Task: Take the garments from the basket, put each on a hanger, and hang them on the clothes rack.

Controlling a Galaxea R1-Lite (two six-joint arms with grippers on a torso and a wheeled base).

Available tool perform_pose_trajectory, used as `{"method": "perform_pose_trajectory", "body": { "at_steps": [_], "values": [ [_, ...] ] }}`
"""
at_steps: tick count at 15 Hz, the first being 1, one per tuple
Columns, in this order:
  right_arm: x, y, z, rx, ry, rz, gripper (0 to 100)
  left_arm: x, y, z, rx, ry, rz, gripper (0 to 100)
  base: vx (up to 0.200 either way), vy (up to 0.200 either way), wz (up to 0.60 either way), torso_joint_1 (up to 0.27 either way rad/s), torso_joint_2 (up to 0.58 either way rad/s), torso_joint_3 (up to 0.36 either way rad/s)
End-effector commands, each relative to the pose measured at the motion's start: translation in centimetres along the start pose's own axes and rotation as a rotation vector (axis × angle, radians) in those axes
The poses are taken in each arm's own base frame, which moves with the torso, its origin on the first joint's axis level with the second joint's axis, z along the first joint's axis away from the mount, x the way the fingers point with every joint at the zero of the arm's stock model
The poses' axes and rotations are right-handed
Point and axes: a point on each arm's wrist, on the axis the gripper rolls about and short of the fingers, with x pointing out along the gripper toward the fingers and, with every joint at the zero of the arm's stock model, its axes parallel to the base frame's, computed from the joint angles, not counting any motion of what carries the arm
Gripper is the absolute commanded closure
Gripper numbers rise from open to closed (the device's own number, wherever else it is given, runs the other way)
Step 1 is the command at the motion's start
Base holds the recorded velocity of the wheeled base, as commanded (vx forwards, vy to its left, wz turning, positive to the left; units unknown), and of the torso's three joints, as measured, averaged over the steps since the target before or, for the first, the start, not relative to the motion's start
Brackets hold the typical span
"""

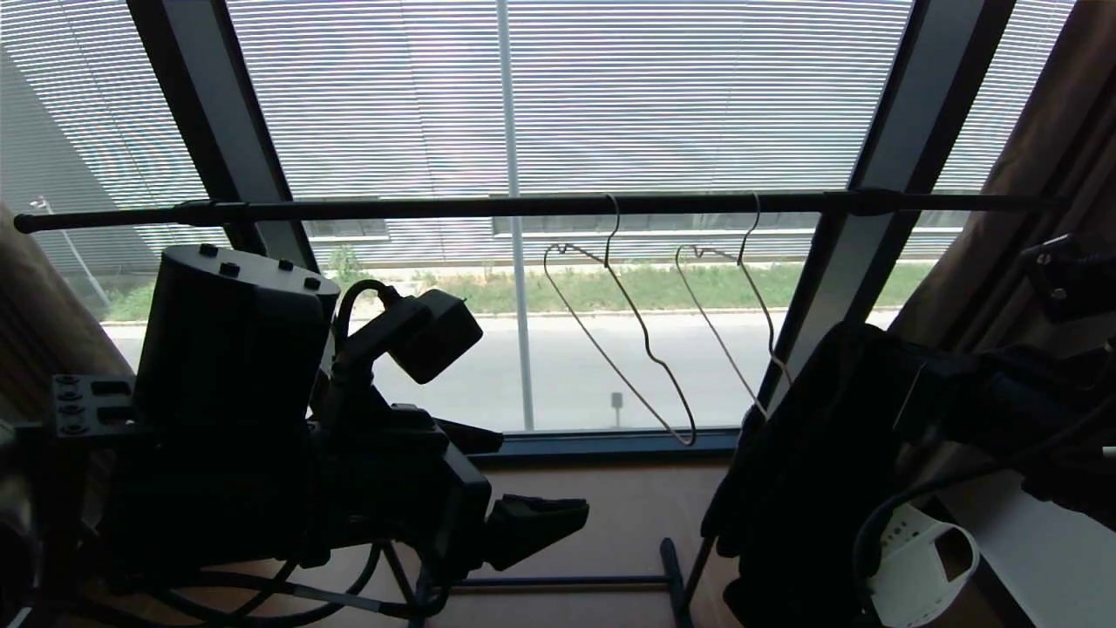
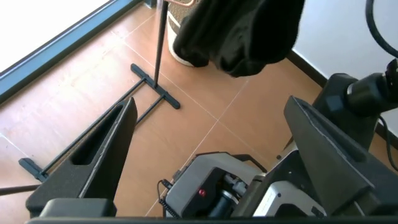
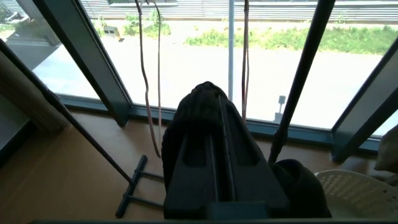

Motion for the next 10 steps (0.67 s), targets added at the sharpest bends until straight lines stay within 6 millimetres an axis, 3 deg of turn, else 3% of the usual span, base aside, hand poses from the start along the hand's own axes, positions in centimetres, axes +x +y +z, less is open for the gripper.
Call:
{"method": "perform_pose_trajectory", "body": {
  "at_steps": [1, 2, 4, 7, 10],
  "values": [
    [-1.0, -0.2, 1.0, -0.003, -0.033, -0.007, 100, 2.2, 0.6, 0.6, -0.005, 0.023, 0.037, 0, 0.0, 0.0, 0.0, 0.0, 0.0, 0.0],
    [-1.8, -0.3, 1.5, -0.005, -0.03, -0.007, 100, 4.9, 1.5, 1.3, -0.012, 0.043, 0.121, 0, 0.0, 0.0, 0.0, 0.0, 0.0, 0.0],
    [-2.0, -0.3, 1.7, -0.005, -0.036, -0.005, 100, 7.2, 2.1, 2.4, -0.01, 0.038, 0.157, 0, 0.0, 0.0, 0.0, 0.0, 0.0, 0.0],
    [-1.7, -0.3, 1.5, -0.009, -0.025, -0.007, 100, 10.0, 2.8, 3.9, -0.008, 0.018, 0.16, 0, 0.0, 0.0, 0.0, 0.0, 0.0, 0.0],
    [-1.8, -0.3, 1.5, -0.01, -0.028, -0.006, 100, 11.9, 3.5, 4.0, -0.011, 0.028, 0.185, 0, 0.0, 0.0, 0.0, 0.0, 0.0, 0.0]
  ]
}}
